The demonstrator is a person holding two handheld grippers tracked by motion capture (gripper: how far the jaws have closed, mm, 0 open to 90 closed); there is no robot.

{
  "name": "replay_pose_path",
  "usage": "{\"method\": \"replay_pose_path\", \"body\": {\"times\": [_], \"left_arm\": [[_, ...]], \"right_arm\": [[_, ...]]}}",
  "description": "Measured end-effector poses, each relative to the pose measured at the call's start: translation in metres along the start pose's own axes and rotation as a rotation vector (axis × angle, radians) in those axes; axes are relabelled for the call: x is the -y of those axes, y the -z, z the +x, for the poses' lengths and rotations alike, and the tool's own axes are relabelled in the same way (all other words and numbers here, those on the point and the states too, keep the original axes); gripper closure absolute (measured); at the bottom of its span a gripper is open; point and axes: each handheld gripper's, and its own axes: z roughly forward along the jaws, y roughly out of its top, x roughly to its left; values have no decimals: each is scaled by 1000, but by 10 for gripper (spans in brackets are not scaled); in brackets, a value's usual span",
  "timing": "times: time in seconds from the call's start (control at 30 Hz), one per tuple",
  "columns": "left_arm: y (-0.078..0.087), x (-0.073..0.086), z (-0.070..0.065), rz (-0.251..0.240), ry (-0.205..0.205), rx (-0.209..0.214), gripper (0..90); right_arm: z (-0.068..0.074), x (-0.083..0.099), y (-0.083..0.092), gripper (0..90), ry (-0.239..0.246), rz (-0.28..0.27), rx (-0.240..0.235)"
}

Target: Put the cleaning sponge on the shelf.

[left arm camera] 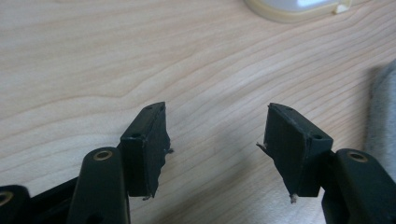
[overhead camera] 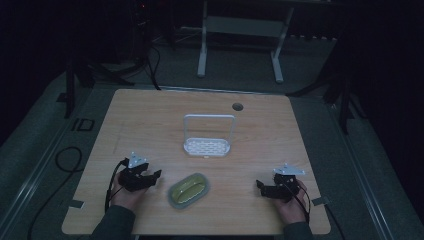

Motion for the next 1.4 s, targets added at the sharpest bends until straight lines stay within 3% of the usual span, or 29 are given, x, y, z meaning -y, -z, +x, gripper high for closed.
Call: {"method": "replay_pose_path", "body": {"times": [0.23,0.37,0.67,1.0,1.4], "left_arm": [[6,-7,-8,27,-32,15,423],[12,-9,-8,41,-21,43,434],[30,-29,-18,57,-62,72,449],[37,-43,-33,97,-103,82,455],[43,-53,-46,107,-165,81,465]], "right_arm": [[0,0,0,122,0,0,0],[0,0,0,124,-1,0,0],[1,0,0,126,-2,-2,2],[1,1,1,126,-1,-2,3],[1,1,1,126,-1,-2,3]]}}
